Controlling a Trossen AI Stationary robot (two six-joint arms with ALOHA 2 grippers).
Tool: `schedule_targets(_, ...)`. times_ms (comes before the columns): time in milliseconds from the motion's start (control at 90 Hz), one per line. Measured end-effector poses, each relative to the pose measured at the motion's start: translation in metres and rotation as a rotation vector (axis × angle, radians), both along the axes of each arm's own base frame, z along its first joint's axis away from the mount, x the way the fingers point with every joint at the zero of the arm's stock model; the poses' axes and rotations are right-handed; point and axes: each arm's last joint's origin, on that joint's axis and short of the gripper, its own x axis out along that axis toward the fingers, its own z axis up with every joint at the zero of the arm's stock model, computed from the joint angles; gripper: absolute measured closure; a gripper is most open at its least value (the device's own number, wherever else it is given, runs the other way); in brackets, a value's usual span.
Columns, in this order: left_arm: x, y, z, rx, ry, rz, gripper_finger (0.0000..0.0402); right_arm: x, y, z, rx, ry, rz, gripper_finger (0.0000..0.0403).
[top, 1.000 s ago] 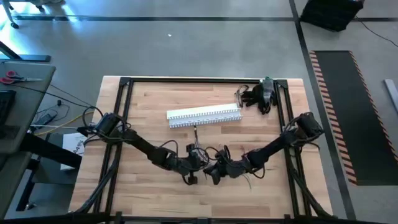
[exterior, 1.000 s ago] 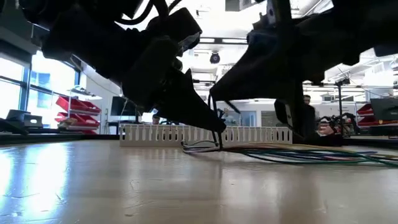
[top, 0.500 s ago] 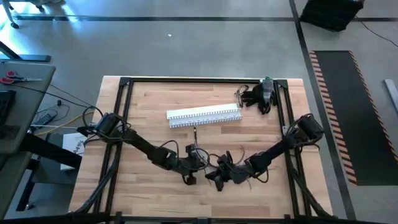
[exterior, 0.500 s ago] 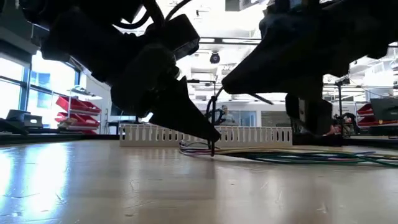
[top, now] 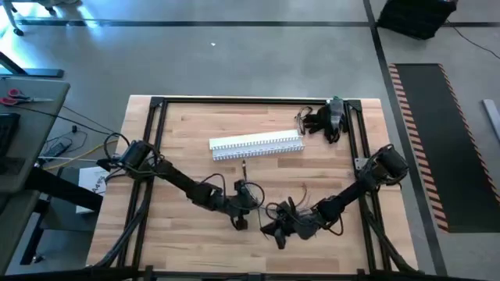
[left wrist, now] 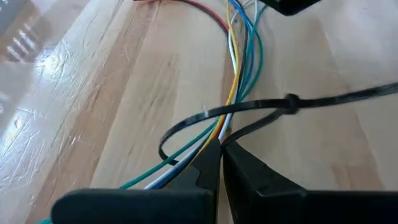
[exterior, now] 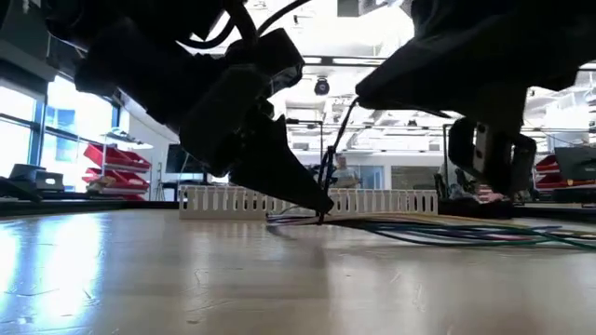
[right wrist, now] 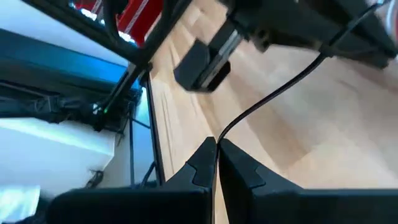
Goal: Ziptie cables
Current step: Wrap the cable wires with black ziptie
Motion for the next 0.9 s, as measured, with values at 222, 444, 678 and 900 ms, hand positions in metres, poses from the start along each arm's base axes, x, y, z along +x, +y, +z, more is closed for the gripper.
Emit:
schedule_targets(222, -0.006, -0.008, -0.004, 0.0, 0.043, -0.032, 0.0378, 0.002, -0.004, -0.001, -0.012, 0.014, -0.023, 0.0403)
schedule_targets(444, -0.011, -0.02, 0.002, -0.013, 0.033, -0.064, 0.0329, 0.0, -0.006, -0.005, -0.023, 0.041, -0.059, 0.0403)
schedule_targets(678, -0.012, -0.026, 0.011, -0.03, -0.058, 0.035, 0.0309, 0.001, -0.006, -0.004, -0.024, 0.039, -0.067, 0.0403)
schedule_targets(900, -0.01, -0.022, 0.013, -0.066, -0.096, 0.131, 0.0309, 0.002, -0.008, -0.004, -0.03, 0.038, -0.069, 0.0403)
